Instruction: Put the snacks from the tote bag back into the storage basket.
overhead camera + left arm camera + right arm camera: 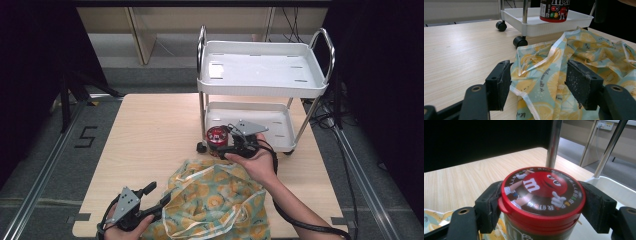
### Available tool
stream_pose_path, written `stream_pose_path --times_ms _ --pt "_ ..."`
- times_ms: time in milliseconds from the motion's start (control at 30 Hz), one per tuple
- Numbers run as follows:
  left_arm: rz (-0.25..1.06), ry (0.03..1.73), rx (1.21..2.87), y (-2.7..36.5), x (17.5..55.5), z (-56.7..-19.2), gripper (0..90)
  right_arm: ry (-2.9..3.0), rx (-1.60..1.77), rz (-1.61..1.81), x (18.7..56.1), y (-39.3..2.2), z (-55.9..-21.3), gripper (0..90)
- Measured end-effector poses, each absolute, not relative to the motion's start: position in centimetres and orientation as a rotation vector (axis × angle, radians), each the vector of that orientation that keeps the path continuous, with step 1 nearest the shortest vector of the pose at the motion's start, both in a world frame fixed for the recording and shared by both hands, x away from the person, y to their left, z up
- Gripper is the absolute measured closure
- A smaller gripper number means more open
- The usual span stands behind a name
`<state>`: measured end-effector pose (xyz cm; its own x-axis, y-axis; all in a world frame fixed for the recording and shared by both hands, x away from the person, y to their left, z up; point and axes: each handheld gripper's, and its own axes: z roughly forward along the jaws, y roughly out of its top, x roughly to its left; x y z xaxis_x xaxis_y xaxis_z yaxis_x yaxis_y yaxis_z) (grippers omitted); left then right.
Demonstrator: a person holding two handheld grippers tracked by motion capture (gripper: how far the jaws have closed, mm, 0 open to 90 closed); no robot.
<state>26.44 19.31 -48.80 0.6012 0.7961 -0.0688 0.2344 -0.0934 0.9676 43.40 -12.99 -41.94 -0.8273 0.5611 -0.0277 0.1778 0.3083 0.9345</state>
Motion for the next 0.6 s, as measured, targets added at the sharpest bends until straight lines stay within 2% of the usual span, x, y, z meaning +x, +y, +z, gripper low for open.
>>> stream_pose_path --times_ms 600 --pt "0.584 0.902 1.634 19.28 26.23 -48.73 36.2 2.215 0.697 1.484 44.34 -13.37 -41.49 26.5"
